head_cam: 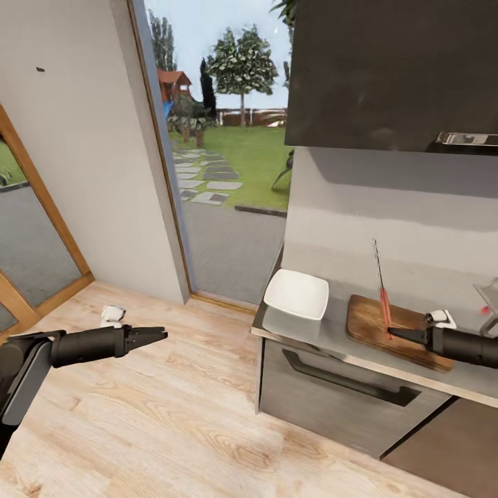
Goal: In the kitchen, take the Vidalia onion out of the sink, dice it on the chopping board with the paring knife, put the diced onion into the bowl on the countertop, then place both the paring knife and the chopping board into the sink.
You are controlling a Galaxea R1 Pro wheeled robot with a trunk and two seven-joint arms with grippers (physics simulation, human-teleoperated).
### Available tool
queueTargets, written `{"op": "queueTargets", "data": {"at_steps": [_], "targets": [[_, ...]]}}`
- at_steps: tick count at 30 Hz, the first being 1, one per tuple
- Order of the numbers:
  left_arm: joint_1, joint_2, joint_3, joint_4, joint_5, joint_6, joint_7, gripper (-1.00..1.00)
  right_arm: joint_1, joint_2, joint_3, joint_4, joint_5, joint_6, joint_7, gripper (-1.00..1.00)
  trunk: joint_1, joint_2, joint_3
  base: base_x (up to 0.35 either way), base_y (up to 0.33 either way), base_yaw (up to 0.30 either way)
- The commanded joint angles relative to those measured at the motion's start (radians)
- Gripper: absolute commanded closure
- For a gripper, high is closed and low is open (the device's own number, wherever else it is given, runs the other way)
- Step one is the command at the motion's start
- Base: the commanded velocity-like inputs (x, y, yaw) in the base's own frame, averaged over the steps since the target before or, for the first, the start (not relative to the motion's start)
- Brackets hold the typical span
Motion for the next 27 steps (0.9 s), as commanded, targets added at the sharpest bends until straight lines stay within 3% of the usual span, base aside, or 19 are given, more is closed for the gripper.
{"op": "queueTargets", "data": {"at_steps": [1,11,13,16,20,22,24,25,27], "targets": [[-0.001,-0.005,-0.001,0.001,0.001,0.006,-0.002,-1.00,0.015,-0.006,-0.007,-0.012,-0.005,-0.039,0.002,1.00,0.001,-0.002,-0.002,0.000,0.000,0.000],[-0.001,-0.012,-0.002,0.007,0.013,0.005,-0.006,-1.00,0.053,-0.009,-0.017,-0.058,-0.021,-0.083,0.009,1.00,0.001,-0.002,0.005,0.000,0.000,-0.134],[-0.001,-0.017,-0.002,0.007,0.027,0.004,-0.044,-1.00,0.104,-0.009,-0.017,-0.169,-0.021,-0.088,0.010,1.00,0.001,-0.002,0.007,0.000,0.000,-0.225],[0.000,-0.020,-0.002,0.015,0.065,-0.031,-0.174,-1.00,0.186,-0.008,-0.016,-0.317,-0.020,-0.100,0.010,1.00,0.001,-0.002,0.011,0.000,0.000,-0.226],[-0.001,-0.028,-0.004,0.032,0.076,-0.082,-0.239,-1.00,0.224,-0.005,0.004,-0.382,-0.020,-0.102,0.010,1.00,0.001,-0.002,0.015,0.000,0.000,-0.227],[-0.001,-0.049,-0.005,0.034,0.075,-0.088,-0.245,-1.00,0.228,-0.002,0.045,-0.399,-0.020,-0.097,0.010,1.00,0.001,-0.002,0.018,0.000,0.000,-0.227],[-0.001,-0.099,-0.009,0.035,0.061,-0.087,-0.227,-1.00,0.230,-0.001,0.097,-0.416,-0.020,-0.074,0.007,1.00,0.001,-0.002,0.020,0.000,0.000,-0.227],[-0.001,-0.129,-0.012,0.033,0.049,-0.082,-0.205,-1.00,0.231,0.011,0.114,-0.418,-0.016,-0.055,0.001,1.00,0.001,-0.002,0.021,0.000,0.000,-0.227],[-0.001,-0.158,-0.015,0.031,0.040,-0.068,-0.184,-1.00,0.232,0.070,0.127,-0.422,-0.009,-0.025,-0.016,1.00,0.001,-0.002,0.024,0.000,0.000,-0.227]]}}
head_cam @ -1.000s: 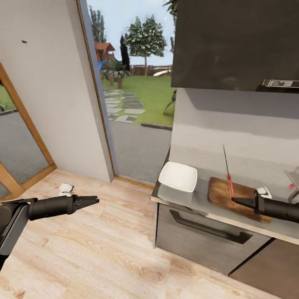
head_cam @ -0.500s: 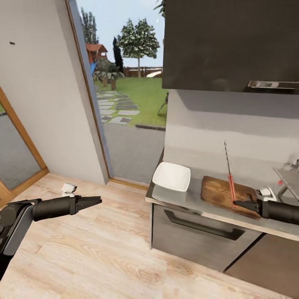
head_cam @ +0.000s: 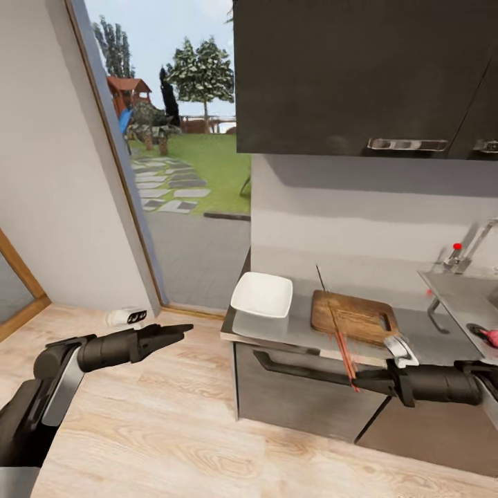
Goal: In the kitchen, take the Vidalia onion out of the sink, dice it on the chopping board with the paring knife, put the diced onion into the bowl on the countertop, then place both the paring knife and the chopping board into the sink.
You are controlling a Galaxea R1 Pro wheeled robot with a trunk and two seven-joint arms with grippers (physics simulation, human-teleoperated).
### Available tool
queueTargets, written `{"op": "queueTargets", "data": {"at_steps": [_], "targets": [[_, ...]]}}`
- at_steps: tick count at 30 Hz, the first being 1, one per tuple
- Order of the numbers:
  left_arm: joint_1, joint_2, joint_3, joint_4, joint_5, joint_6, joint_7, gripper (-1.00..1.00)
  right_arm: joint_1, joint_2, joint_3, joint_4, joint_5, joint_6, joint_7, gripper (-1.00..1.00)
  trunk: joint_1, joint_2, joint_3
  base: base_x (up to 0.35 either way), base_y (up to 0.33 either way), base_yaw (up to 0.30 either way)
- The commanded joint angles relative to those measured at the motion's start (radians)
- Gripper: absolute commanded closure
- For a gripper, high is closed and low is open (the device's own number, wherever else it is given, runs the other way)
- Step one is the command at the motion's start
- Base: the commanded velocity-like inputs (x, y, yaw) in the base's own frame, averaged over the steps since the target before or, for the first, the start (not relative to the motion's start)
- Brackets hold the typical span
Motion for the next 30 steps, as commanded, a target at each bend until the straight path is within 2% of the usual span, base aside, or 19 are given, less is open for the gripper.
{"op": "queueTargets", "data": {"at_steps": [1,2,4,6,7,8,9,10,12,18,21,22,23,24,25,27,30], "targets": [[0.000,-0.011,-0.001,-0.004,0.001,0.028,0.007,-1.00,-0.002,0.036,0.004,0.000,-0.001,0.024,-0.006,1.00,0.001,-0.002,-0.001,0.000,0.000,-0.227],[0.000,-0.026,-0.002,-0.010,-0.001,0.050,0.015,-1.00,-0.004,0.066,0.005,0.002,0.001,0.035,-0.011,1.00,0.001,-0.002,0.000,0.000,0.000,-0.227],[0.000,-0.065,-0.002,-0.038,-0.004,0.086,0.031,-1.00,-0.020,0.109,0.008,0.011,0.012,0.044,-0.022,1.00,0.001,-0.002,0.003,0.000,0.000,-0.227],[0.000,-0.091,0.004,-0.064,-0.004,0.096,0.040,-1.00,-0.041,0.196,0.009,0.027,0.055,0.042,-0.035,1.00,0.001,-0.002,0.005,0.000,0.000,-0.228],[0.000,-0.097,0.004,-0.065,-0.006,0.094,0.043,-1.00,-0.048,0.228,0.010,0.032,0.081,0.042,-0.037,1.00,0.001,-0.002,0.006,0.000,0.000,-0.228],[0.000,-0.107,0.003,-0.066,-0.007,0.086,0.048,-1.00,-0.056,0.268,0.010,0.036,0.134,0.042,-0.038,1.00,0.001,-0.002,0.008,0.000,0.000,-0.228],[0.000,-0.113,0.001,-0.068,-0.007,0.078,0.053,-1.00,-0.059,0.290,0.010,0.038,0.176,0.043,-0.039,1.00,0.001,-0.002,0.009,0.000,0.000,-0.228],[0.000,-0.119,-0.001,-0.069,-0.007,0.065,0.060,-1.00,-0.061,0.316,0.010,0.037,0.235,0.043,-0.038,1.00,0.001,-0.002,0.010,0.000,0.000,-0.209],[0.000,-0.120,-0.001,-0.071,-0.003,0.050,0.058,-1.00,-0.063,0.342,0.007,0.014,0.296,0.041,-0.040,1.00,0.001,-0.002,0.011,0.000,0.000,-0.107],[0.000,-0.097,0.009,-0.072,0.005,0.047,0.048,-1.00,-0.065,0.335,-0.045,-0.049,0.309,0.055,-0.048,1.00,0.001,-0.002,0.011,0.000,0.000,-0.019],[0.000,-0.090,0.010,-0.073,0.005,0.047,0.047,-1.00,-0.065,0.333,-0.063,-0.033,0.326,0.153,-0.128,1.00,0.001,-0.002,0.011,0.000,0.000,-0.002],[0.000,-0.087,0.011,-0.073,0.006,0.048,0.047,-1.00,-0.065,0.333,-0.075,-0.011,0.336,0.199,-0.206,1.00,0.001,-0.002,0.011,0.000,0.000,0.000],[0.000,-0.087,0.010,-0.073,0.006,0.048,0.047,-1.00,-0.065,0.335,-0.083,-0.007,0.338,0.199,-0.230,1.00,0.001,-0.002,0.012,0.000,0.000,0.000],[0.000,-0.087,0.010,-0.073,0.006,0.048,0.048,-1.00,-0.066,0.336,-0.107,-0.009,0.341,0.199,-0.278,1.00,0.001,-0.002,0.012,0.000,0.000,0.000],[0.000,-0.086,0.010,-0.072,0.006,0.048,0.048,-1.00,-0.066,0.351,-0.160,-0.046,0.345,0.199,-0.347,1.00,0.001,-0.002,0.012,0.000,0.000,0.000],[0.000,-0.086,0.010,-0.072,0.006,0.048,0.049,-1.00,-0.066,0.365,-0.183,-0.056,0.339,0.199,-0.361,1.00,0.001,-0.002,0.012,0.000,0.000,0.000],[0.000,-0.085,0.010,-0.073,0.006,0.049,0.048,-1.00,-0.066,0.374,-0.213,-0.056,0.282,0.199,-0.372,1.00,0.001,-0.002,0.012,0.000,0.000,0.000]]}}
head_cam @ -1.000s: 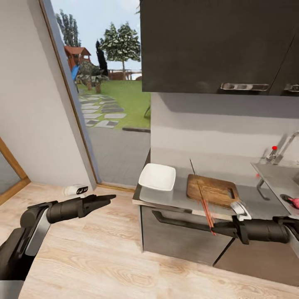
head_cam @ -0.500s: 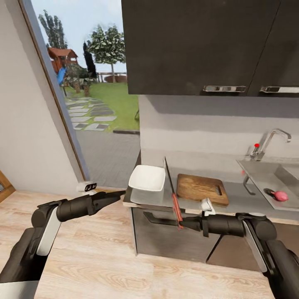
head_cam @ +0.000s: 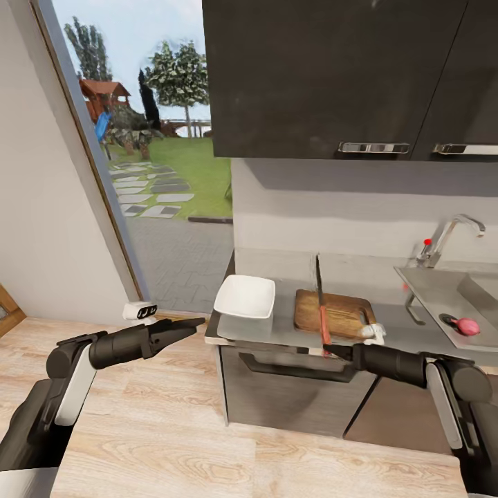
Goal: In the kitchen, take the Vidalia onion out of the sink, dice it on the chopping board with the paring knife, put the diced onion into the bowl on the countertop, then place both the paring knife and the chopping board into the sink.
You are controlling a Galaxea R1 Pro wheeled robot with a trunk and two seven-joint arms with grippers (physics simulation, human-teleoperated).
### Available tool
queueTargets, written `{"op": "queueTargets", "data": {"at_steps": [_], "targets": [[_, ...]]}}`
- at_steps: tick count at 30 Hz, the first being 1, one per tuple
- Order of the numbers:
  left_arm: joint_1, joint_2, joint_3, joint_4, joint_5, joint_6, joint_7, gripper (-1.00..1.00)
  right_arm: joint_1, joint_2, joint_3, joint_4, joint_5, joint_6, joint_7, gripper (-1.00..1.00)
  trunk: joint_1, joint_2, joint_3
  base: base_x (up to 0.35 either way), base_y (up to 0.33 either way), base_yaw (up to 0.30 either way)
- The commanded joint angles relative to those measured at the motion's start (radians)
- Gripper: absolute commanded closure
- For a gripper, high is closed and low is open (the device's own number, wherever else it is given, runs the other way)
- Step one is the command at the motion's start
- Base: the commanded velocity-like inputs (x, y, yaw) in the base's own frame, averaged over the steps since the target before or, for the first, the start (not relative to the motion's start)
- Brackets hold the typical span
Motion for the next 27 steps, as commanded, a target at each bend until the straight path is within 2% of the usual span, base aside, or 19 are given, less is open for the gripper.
{"op": "queueTargets", "data": {"at_steps": [1,8,10,11,12,15,18,21,23,27], "targets": [[-0.001,0.000,0.000,0.000,0.003,0.009,-0.001,-1.00,-0.001,-0.005,-0.007,-0.004,-0.041,0.007,0.019,1.00,0.001,-0.002,-0.002,0.000,0.000,0.000],[-0.001,-0.001,0.000,0.001,0.003,0.011,0.001,-1.00,-0.001,-0.015,-0.029,-0.007,-0.058,0.007,0.130,1.00,0.001,-0.002,-0.002,0.000,0.000,0.000],[-0.001,-0.002,0.000,0.001,0.002,0.013,0.005,-1.00,-0.001,-0.018,-0.074,-0.005,-0.060,-0.008,0.156,1.00,0.001,-0.002,-0.002,0.000,0.000,0.000],[-0.001,-0.002,0.000,0.001,0.002,0.013,0.006,-1.00,0.000,-0.020,-0.079,-0.005,-0.060,-0.019,0.166,1.00,0.001,-0.002,-0.002,0.000,0.000,0.000],[-0.001,-0.003,-0.001,0.001,0.002,0.013,0.006,-1.00,0.000,-0.023,-0.077,-0.004,-0.055,-0.026,0.180,1.00,0.001,-0.002,-0.002,0.000,0.000,0.000],[-0.001,-0.005,-0.001,0.001,0.002,0.010,0.007,-1.00,0.000,-0.039,-0.033,-0.005,-0.054,-0.043,0.240,1.00,0.001,-0.002,-0.002,0.000,0.000,0.000],[-0.001,-0.007,-0.001,0.001,0.002,0.009,0.007,-1.00,-0.001,-0.042,-0.033,-0.002,-0.046,-0.083,0.278,1.00,0.001,-0.002,-0.002,0.000,0.000,0.000],[-0.001,-0.007,-0.001,0.001,0.002,0.009,0.007,-1.00,0.000,-0.042,-0.037,0.003,-0.024,-0.102,0.270,1.00,0.001,-0.002,-0.002,0.000,0.000,0.000],[-0.001,-0.007,-0.001,0.001,0.002,0.008,0.007,-1.00,0.000,-0.038,-0.037,0.004,-0.001,-0.150,0.264,1.00,0.001,-0.002,-0.002,0.000,0.000,0.000],[-0.001,-0.007,-0.001,0.001,0.002,0.008,0.009,-1.00,0.001,-0.033,-0.038,0.011,0.008,-0.207,0.263,1.00,0.001,-0.002,-0.002,0.000,0.000,-0.006]]}}
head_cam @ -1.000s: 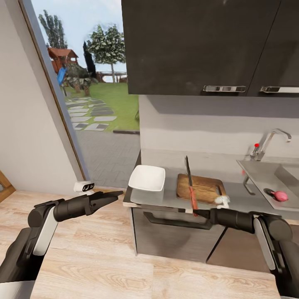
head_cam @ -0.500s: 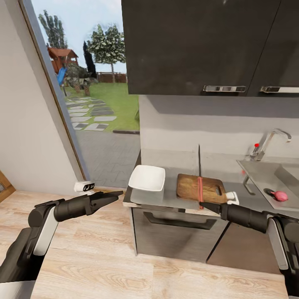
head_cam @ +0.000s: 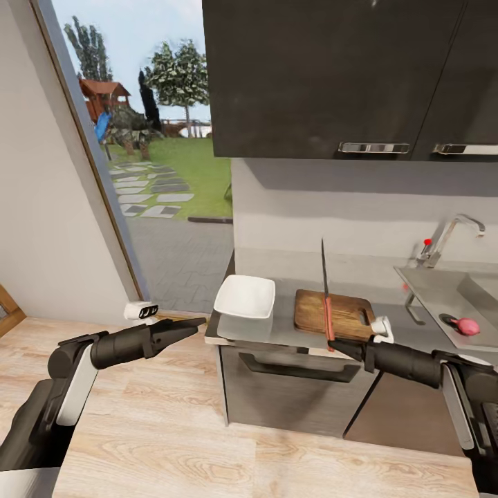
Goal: In the kitchen, take the Vidalia onion out of the sink, dice it on the chopping board with the paring knife, put the diced onion into the bowl on the countertop, then place both the paring knife and the chopping board into the sink.
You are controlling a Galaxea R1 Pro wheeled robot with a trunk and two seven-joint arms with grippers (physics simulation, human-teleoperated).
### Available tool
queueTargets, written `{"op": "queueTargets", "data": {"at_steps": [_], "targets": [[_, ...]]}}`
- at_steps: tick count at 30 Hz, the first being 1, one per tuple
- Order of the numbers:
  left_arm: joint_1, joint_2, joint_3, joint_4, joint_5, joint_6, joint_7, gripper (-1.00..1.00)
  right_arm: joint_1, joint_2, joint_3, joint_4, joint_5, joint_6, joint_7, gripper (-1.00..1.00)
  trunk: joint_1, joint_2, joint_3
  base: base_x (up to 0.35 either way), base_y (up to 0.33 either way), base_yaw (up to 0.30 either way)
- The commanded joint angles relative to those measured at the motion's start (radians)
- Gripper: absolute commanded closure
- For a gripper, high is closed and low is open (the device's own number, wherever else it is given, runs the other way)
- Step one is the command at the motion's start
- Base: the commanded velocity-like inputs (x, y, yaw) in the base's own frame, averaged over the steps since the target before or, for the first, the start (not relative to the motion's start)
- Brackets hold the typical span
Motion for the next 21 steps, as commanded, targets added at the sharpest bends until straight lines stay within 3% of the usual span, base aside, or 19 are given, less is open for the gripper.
{"op": "queueTargets", "data": {"at_steps": [1,14,19,21], "targets": [[-0.001,0.000,0.000,0.000,-0.001,0.009,0.000,-1.00,-0.001,-0.001,-0.001,0.003,-0.003,0.005,0.000,1.00,0.001,-0.002,-0.002,0.000,0.000,-0.094],[-0.001,0.000,-0.002,0.002,-0.010,0.006,0.035,-1.00,-0.002,-0.015,-0.004,0.018,-0.006,0.055,0.008,1.00,0.001,-0.002,0.006,0.002,-0.005,-0.248],[-0.001,-0.001,-0.002,0.001,-0.010,0.005,0.040,-1.00,-0.002,-0.043,-0.007,0.019,-0.007,0.060,0.043,1.00,0.001,-0.002,0.010,0.131,-0.209,-0.278],[-0.001,-0.001,-0.003,0.001,-0.010,0.005,0.046,-1.00,-0.002,-0.053,-0.025,0.019,-0.008,0.066,0.046,1.00,0.001,-0.002,0.012,0.178,-0.280,-0.278]]}}
